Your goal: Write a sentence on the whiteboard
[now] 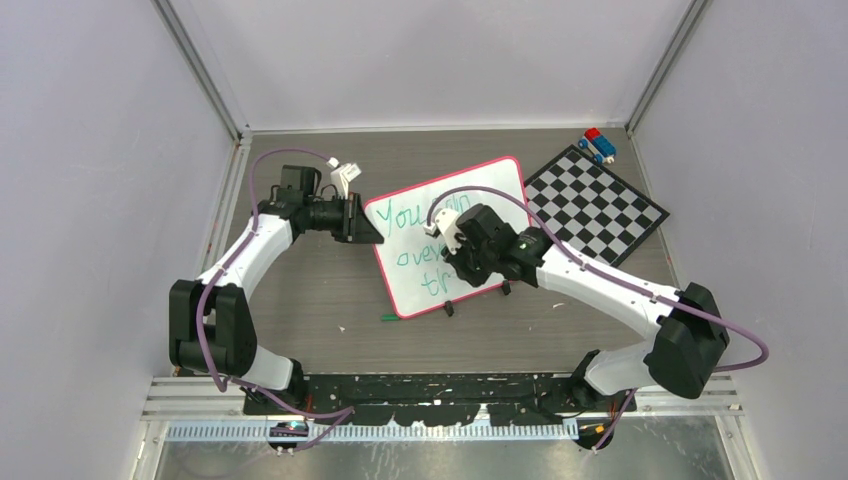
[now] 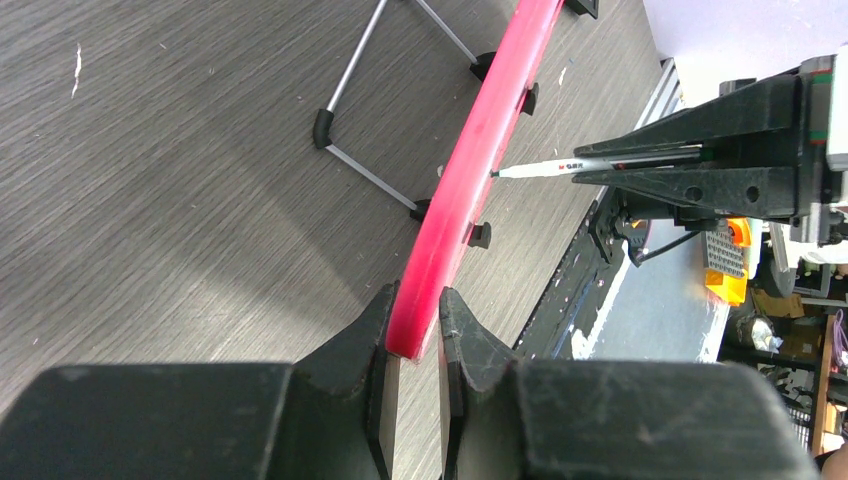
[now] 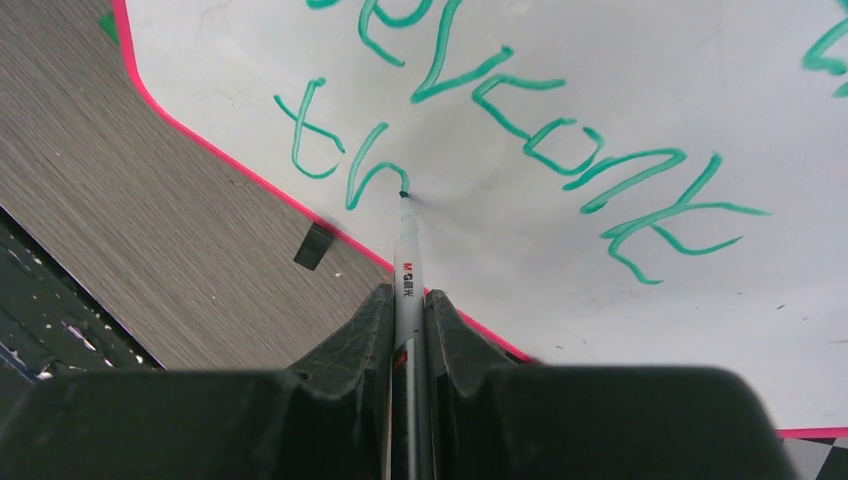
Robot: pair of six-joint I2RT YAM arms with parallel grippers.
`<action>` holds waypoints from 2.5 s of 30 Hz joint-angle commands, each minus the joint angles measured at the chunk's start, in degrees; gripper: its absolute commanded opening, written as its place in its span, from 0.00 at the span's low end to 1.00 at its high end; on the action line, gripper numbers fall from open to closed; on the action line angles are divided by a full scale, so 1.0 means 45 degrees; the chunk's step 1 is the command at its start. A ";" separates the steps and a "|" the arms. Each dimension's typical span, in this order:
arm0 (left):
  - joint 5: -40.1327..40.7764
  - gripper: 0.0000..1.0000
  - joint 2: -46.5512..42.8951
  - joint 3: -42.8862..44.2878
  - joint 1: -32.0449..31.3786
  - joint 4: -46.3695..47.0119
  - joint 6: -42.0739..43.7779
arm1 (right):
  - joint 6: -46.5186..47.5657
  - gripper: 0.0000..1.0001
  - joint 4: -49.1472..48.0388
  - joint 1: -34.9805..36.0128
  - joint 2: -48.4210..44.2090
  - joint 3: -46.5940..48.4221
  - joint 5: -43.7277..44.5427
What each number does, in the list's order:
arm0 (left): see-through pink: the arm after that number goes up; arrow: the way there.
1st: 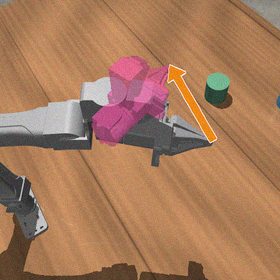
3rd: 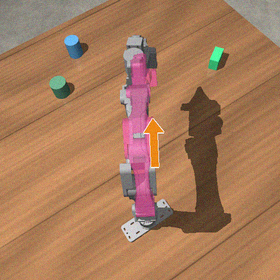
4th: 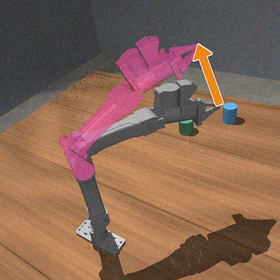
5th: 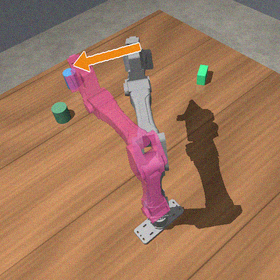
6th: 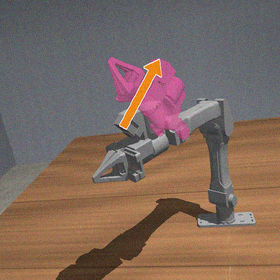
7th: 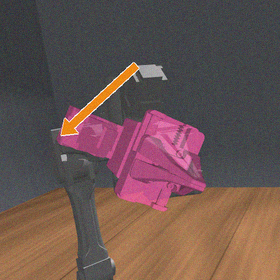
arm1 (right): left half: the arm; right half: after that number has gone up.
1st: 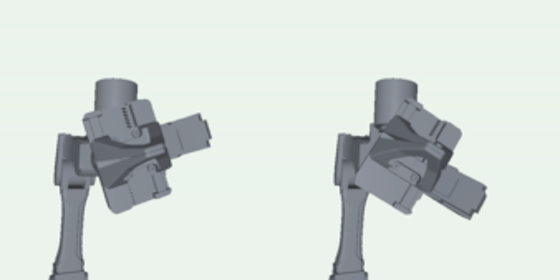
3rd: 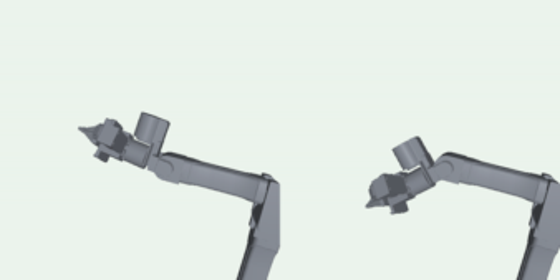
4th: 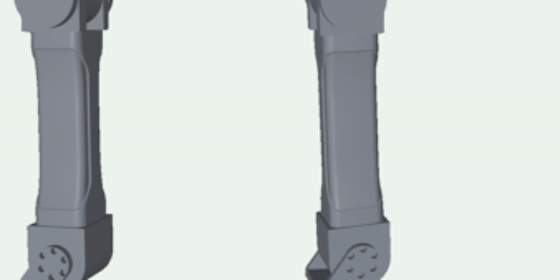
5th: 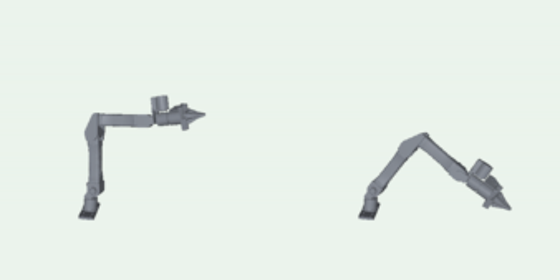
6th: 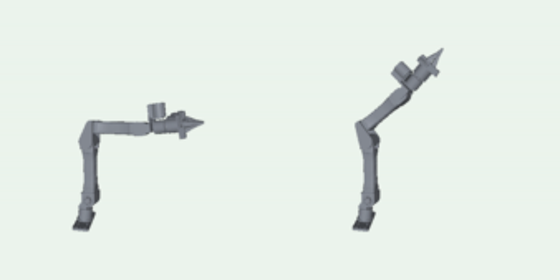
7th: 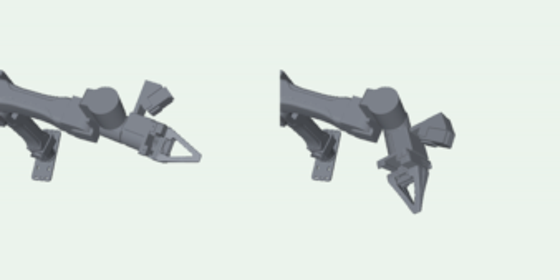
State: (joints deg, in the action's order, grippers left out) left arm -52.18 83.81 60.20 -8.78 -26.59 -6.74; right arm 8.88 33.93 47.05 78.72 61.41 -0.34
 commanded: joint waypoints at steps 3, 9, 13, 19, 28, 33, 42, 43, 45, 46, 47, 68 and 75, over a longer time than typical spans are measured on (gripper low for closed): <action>0.0653 0.00 0.0145 0.0305 -0.0071 -0.0064 0.0255 | -0.0021 0.00 -0.0197 -0.0086 -0.0311 -0.0583 -0.0298; 0.0659 0.00 0.0131 0.0333 -0.0056 -0.0087 0.0248 | 0.0064 0.00 0.0195 0.0018 -0.0361 -0.0460 -0.0467; 0.0639 0.00 0.0134 0.0348 -0.0061 -0.0126 0.0248 | -0.0166 0.00 0.0515 0.0014 -0.0930 -0.0015 -0.0615; 0.0587 0.00 0.0144 0.0386 -0.0065 -0.0116 0.0212 | -0.0229 0.00 0.0643 0.0014 -0.1101 0.0319 -0.0159; 0.0650 0.00 -0.0126 0.0333 -0.0067 -0.0228 0.0278 | -0.0416 0.00 0.0145 0.0013 -0.0453 0.0561 0.0535; 0.0676 0.00 -0.0097 0.0337 -0.0062 -0.0257 0.0306 | -0.0312 0.00 -0.0015 0.0004 -0.0211 0.0490 0.0952; 0.0668 0.00 -0.0050 0.0348 -0.0062 -0.0273 0.0326 | -0.0334 0.00 0.0291 -0.0723 -0.0723 0.0332 0.1058; 0.0660 0.00 -0.0018 0.0337 -0.0062 -0.0255 0.0327 | -0.0317 0.00 0.0323 -0.0725 -0.0775 0.0320 0.0992; 0.0655 0.00 -0.0007 0.0332 -0.0073 -0.0235 0.0308 | -0.0324 0.00 0.0401 -0.0714 -0.0762 0.0319 0.0680; 0.0659 0.00 0.0009 0.0335 -0.0063 -0.0228 0.0307 | -0.0357 0.00 0.0395 -0.0717 -0.0714 0.0302 0.0534; 0.0664 0.00 0.0013 0.0335 -0.0062 -0.0234 0.0307 | -0.0381 0.00 0.0397 -0.0720 -0.0644 0.0285 0.0384; 0.0640 0.00 0.0063 0.0299 -0.0062 -0.0207 0.0364 | -0.0174 0.00 0.0809 -0.0187 -0.0762 -0.0059 -0.0462; 0.0659 0.00 -0.0002 0.0313 -0.0062 -0.0273 0.0385 | -0.0246 0.00 0.0759 -0.0201 -0.0862 0.1039 -0.0167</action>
State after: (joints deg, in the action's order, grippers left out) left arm -52.21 83.81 60.51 -8.78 -27.35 -5.89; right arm 7.57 38.96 45.82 76.73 61.76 -1.69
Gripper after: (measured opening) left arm 0.175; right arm 0.202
